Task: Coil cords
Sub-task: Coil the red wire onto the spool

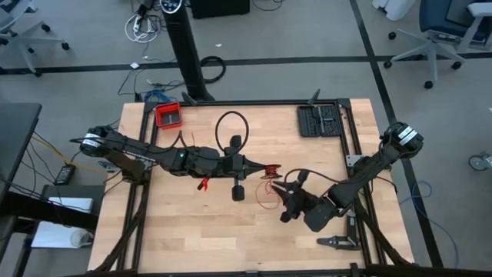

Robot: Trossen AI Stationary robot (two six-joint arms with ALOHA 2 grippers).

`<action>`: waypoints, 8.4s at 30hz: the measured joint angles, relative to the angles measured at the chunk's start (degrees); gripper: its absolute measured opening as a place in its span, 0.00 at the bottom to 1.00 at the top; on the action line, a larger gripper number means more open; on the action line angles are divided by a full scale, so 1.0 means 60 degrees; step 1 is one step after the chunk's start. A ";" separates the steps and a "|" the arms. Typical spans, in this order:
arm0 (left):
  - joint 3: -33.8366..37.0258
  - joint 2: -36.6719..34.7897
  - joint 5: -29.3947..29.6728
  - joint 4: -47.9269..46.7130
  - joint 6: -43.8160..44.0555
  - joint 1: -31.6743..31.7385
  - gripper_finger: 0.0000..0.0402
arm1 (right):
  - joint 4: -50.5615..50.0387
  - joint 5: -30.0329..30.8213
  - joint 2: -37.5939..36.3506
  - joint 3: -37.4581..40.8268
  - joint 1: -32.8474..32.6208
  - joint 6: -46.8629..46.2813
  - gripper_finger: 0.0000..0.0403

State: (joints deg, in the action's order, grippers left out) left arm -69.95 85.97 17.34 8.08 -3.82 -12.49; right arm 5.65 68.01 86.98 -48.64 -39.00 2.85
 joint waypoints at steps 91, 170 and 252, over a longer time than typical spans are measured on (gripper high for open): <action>0.0017 0.1162 -0.0264 -0.0296 0.0889 0.0270 0.00 | -0.1775 -0.1455 -0.0589 -0.3424 0.0670 0.3751 0.00; 0.0003 0.0434 0.4015 0.2928 -0.1581 -0.0884 0.00 | 0.0922 -0.0093 -0.2348 0.0521 0.1415 0.0695 0.00; 0.0013 0.0411 0.4841 0.0269 -0.1113 -0.0654 0.01 | -0.7681 -0.0973 -0.1770 -0.4051 0.1886 -0.1054 0.05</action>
State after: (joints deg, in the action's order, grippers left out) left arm -69.87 88.44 46.39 9.69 -10.50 -16.42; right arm -40.44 62.17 76.36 -72.95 -27.69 -3.47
